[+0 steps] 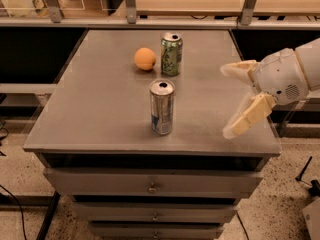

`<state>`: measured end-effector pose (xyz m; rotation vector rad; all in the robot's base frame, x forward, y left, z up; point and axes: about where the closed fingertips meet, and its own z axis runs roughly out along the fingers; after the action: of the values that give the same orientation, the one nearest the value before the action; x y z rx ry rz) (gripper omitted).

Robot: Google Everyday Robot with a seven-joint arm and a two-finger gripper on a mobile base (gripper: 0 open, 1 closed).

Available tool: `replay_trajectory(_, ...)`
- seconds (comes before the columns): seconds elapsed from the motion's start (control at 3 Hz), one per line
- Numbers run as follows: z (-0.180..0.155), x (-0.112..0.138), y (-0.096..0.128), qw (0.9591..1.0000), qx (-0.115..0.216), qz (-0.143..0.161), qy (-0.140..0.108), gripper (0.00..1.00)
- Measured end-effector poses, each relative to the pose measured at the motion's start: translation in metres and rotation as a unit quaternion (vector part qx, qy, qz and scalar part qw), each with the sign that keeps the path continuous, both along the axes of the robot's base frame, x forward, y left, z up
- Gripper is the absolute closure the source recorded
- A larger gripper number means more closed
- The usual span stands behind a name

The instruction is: Knock redbull can over

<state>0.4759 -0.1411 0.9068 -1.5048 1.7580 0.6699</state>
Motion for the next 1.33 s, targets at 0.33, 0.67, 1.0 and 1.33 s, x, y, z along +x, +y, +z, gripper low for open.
replay_trajectory(0.33, 0.019, -0.002, 0.02, 0.9962, 0.086, 0.014, -0.004, 0.0)
replay_trajectory(0.67, 0.03, -0.006, 0.042, 0.9887, 0.147, 0.028, -0.009, 0.0)
replay_trajectory(1.0, 0.031, -0.008, 0.068, 0.9811, 0.189, 0.039, -0.014, 0.0)
replay_trajectory(1.33, 0.027, -0.007, 0.089, 0.9759, 0.213, 0.047, -0.013, 0.0)
